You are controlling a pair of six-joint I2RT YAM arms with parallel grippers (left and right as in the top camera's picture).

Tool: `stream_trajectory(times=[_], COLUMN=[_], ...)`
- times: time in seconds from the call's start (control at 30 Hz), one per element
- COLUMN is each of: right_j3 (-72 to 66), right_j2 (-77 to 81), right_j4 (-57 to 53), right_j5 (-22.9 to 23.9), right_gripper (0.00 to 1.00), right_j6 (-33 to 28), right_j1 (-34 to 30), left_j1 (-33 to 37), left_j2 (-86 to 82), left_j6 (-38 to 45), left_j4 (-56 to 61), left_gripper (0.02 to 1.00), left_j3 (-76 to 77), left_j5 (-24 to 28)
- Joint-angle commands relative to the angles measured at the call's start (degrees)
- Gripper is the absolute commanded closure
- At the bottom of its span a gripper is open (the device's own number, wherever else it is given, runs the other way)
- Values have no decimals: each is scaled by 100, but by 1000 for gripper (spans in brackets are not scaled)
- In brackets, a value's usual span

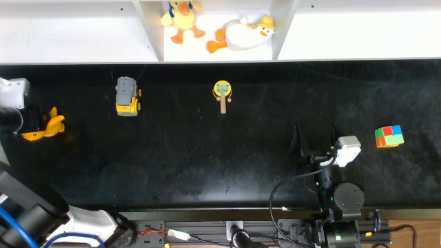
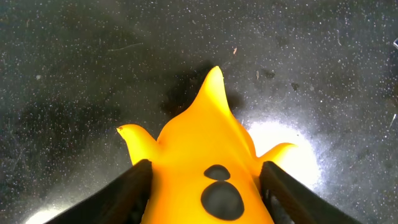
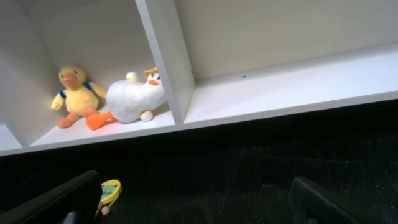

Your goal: Store Toys

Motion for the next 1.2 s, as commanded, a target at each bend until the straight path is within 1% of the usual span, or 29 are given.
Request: stream_trajectory(times=[0.03,0.1,0.23,0.33,0.43,0.63,0.83,1.03,1.2], right_j3=[-79,-79,-79,-79,-79,-79,-79,-79,-79], right_j2=[-48,-48,-48,-48,-48,-48,-48,-48,-48], right_j4=[31,31,31,31,31,31,31,31,31], right_j5=[-35,-35,-35,-35,-35,-35,-35,-35,-35], right_gripper=[5,5,7,7,5,7,5,5,7], right_j6=[-22,-22,-22,-22,-22,-22,-22,-22,-22], right_j1=[33,33,33,33,33,33,33,33,33], left_j1=[7,7,7,7,4,-35,-387,-986,-1386], left_j2=[37,37,37,31,26,9,9,13,42], left_j6=[-199,-286,-328,-516,-678,-839,-931,-949,-1377], left_j4=[87,138,203,275,264,-31,-205,116,625], left_gripper=[498,507,584,647,684,704,713,713,717], left_j3=[131,131,138,157,258,772,1471,1668,1668], left_j5=[-44,-48,-46,-44,-42,-4,101,109,105])
